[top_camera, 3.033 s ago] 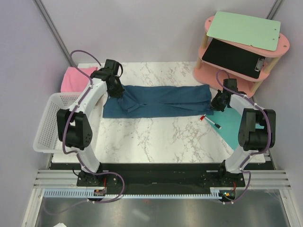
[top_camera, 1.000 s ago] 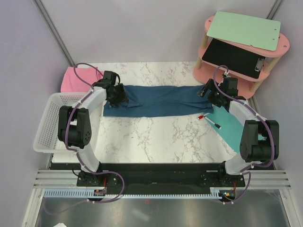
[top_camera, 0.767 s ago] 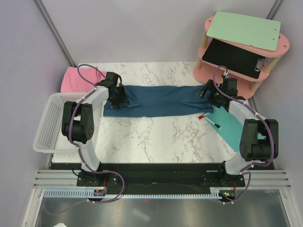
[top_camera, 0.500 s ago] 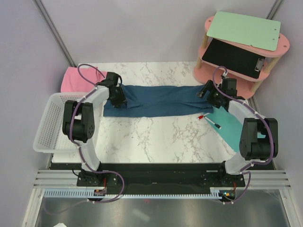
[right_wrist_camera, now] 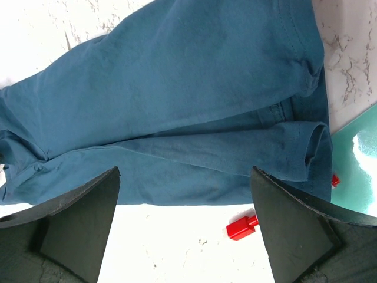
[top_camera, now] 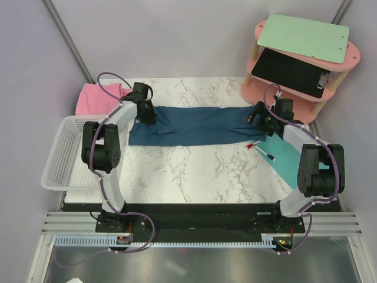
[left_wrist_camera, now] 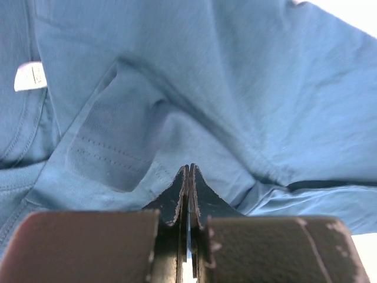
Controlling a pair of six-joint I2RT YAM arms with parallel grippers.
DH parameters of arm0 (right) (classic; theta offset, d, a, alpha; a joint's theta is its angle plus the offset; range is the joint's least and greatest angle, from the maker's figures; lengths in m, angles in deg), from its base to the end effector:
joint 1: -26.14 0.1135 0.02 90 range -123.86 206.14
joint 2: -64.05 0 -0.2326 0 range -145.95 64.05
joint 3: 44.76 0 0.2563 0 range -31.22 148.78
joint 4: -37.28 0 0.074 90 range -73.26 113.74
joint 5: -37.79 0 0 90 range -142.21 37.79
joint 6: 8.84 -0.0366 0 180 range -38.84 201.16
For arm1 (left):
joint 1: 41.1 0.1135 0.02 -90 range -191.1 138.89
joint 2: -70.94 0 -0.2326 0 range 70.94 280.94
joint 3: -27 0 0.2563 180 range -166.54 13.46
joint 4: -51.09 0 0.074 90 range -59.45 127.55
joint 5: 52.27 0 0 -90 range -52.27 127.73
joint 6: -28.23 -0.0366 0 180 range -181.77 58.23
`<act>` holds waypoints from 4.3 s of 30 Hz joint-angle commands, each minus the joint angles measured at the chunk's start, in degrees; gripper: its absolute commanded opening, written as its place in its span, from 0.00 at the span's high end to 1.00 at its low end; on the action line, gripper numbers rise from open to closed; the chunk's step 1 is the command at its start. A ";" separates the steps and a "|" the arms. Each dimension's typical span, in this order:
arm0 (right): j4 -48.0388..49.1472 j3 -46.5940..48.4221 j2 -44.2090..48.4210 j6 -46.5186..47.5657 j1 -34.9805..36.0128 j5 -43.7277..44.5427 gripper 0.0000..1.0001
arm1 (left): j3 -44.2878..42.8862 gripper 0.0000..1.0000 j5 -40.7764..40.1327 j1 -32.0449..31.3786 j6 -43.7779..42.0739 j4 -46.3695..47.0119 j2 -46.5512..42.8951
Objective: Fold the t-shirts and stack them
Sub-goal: Fold the other side of the tshirt into a rectangle
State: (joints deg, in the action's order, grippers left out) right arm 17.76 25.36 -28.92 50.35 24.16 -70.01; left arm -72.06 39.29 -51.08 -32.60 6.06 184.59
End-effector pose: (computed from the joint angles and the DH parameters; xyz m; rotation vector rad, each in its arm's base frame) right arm 0.3488 -0.0009 0.1729 0.5053 2.2904 0.6120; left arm 0.4108 -0.0733 0.1666 -0.4300 2.6023 -0.2738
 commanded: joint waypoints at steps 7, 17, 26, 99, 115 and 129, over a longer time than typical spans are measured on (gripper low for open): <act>1.85 -1.21 -0.55 0.31 0.31 -0.83 0.02 | -0.89 0.47 2.14 -0.39 -5.08 -0.06 -6.50; 1.85 -1.29 -0.99 -0.57 0.31 -1.36 0.02 | 7.20 0.34 -4.11 -4.87 -7.37 -3.32 -11.69; 2.20 -2.44 -0.81 -0.57 0.31 -1.80 0.02 | 6.59 0.34 -7.36 -7.60 -5.88 -2.27 -8.18; -16.43 23.22 -16.09 10.15 14.81 9.97 0.92 | 12.12 0.98 -17.21 -9.53 0.01 -3.32 -4.31; -31.99 32.72 -26.30 11.56 14.72 25.71 0.92 | 12.57 0.98 -18.97 -9.45 0.28 -3.49 -2.90; -27.33 28.07 -14.00 14.19 17.53 25.72 0.91 | 12.83 0.98 -18.97 -9.36 -0.08 -3.41 -1.67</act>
State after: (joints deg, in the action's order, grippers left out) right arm -11.74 54.25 -49.69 62.87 39.79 -44.11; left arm -60.80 21.35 -60.59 -34.24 3.59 180.83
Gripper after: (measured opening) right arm 0.087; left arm 0.031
